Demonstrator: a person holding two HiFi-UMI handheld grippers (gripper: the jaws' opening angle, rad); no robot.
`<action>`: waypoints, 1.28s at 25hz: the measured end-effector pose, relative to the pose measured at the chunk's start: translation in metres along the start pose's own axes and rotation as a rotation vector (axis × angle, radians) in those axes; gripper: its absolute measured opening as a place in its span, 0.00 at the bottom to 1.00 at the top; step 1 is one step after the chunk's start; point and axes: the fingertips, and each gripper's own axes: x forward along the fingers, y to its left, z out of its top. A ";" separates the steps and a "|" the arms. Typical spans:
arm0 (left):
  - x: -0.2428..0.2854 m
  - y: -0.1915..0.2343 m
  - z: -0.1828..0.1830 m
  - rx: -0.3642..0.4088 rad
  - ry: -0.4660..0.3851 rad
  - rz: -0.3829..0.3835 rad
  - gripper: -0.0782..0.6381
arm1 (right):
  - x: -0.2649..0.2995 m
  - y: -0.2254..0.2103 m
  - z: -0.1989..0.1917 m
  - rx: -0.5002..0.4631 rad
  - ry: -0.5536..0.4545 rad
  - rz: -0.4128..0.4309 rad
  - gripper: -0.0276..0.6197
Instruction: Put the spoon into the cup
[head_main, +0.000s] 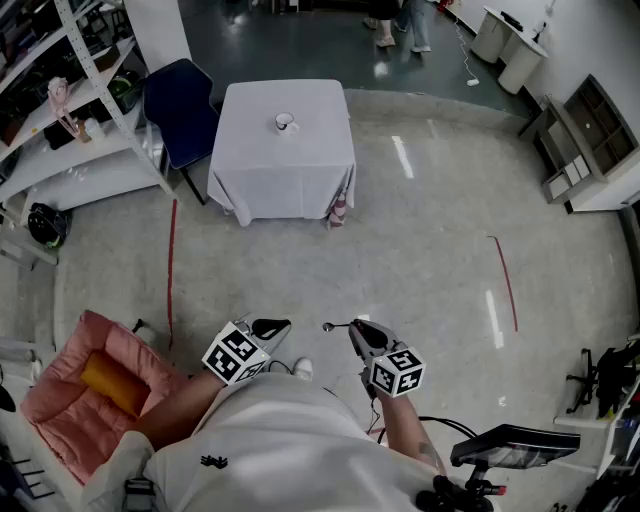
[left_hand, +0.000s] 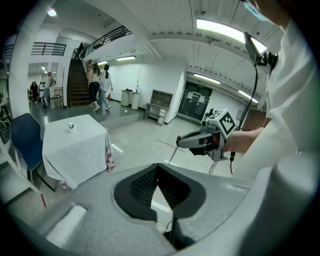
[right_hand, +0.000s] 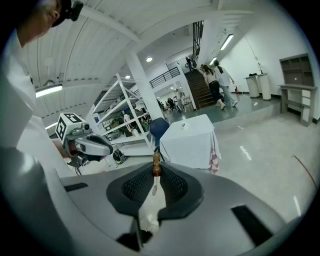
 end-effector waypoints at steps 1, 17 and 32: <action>0.000 0.007 0.005 0.001 -0.013 0.007 0.12 | 0.003 -0.002 0.001 -0.004 0.000 0.000 0.11; 0.040 0.145 0.054 -0.068 -0.087 0.038 0.12 | 0.110 -0.066 0.090 -0.012 0.017 0.007 0.11; 0.052 0.402 0.161 -0.058 -0.161 0.065 0.12 | 0.323 -0.141 0.296 -0.075 -0.011 -0.033 0.11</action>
